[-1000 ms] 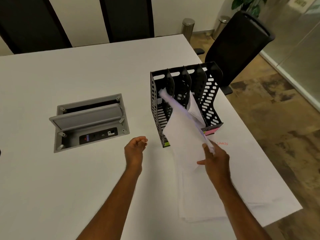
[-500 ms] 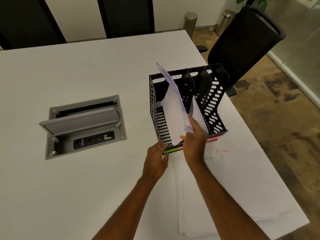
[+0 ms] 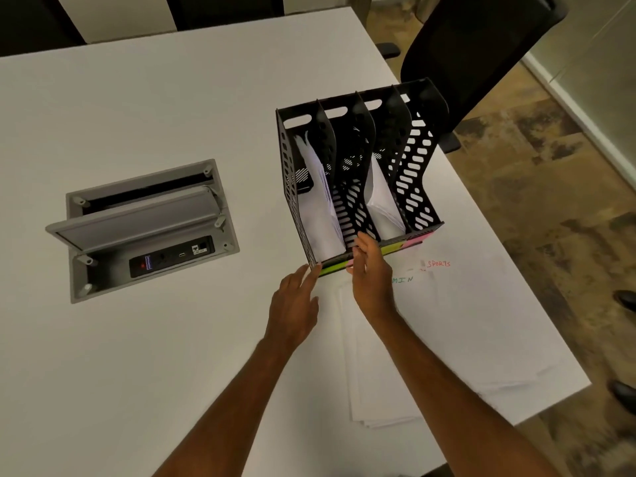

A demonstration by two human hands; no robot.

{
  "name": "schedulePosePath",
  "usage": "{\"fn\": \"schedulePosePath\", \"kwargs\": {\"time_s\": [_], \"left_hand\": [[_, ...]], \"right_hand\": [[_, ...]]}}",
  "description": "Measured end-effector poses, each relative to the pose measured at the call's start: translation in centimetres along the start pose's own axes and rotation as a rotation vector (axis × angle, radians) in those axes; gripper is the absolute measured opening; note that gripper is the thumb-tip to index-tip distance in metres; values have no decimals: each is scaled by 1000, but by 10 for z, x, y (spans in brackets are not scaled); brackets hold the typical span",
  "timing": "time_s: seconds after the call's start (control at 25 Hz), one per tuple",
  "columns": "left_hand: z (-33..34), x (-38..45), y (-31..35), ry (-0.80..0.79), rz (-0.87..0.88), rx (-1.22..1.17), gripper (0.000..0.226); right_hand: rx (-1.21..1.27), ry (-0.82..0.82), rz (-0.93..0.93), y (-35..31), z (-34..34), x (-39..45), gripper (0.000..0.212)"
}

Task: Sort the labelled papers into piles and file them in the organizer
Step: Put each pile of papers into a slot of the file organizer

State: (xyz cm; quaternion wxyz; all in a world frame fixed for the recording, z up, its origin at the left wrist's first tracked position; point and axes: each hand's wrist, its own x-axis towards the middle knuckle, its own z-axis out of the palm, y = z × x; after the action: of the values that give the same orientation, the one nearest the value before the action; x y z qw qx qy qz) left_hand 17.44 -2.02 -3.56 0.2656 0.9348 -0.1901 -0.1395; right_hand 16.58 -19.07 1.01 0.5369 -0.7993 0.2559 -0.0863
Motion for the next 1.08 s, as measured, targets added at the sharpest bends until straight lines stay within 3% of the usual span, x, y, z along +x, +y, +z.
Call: {"fn": "schedulePosePath", "kwargs": {"time_s": [0.12,0.24,0.36,0.52,0.68,0.76,0.84,0.96,1.08], "left_hand": [[18,-22,5,-4,-173,-271,62],[48,-52,22,-182,-543,-616,61],[73,-72,44,-312,-719,-797,64],[91,-68,72,-349,-829,-1027,67],[102,-62,80,-362,-863,-1103,34],[107,-63,84,-359,-790,-957,26],[112,-65,92,-345,-694,-792,27],[117,-67,100,-257,-658,-833,34],[111,-69,98,-141,-695,-900,36]], "right_hand": [[-85,38,23,48,-32,-53,33],[-292,48,142,104,-61,-116,37],[-379,-104,267,134,-74,-158,50],[-466,-326,255,146,-84,-179,60],[-548,-422,217,152,-96,-178,58],[-525,-464,242,154,-104,-173,55],[-476,-515,289,156,-113,-165,53],[-304,-609,381,159,-127,-152,50],[-150,-476,398,155,-142,-139,37]]}}
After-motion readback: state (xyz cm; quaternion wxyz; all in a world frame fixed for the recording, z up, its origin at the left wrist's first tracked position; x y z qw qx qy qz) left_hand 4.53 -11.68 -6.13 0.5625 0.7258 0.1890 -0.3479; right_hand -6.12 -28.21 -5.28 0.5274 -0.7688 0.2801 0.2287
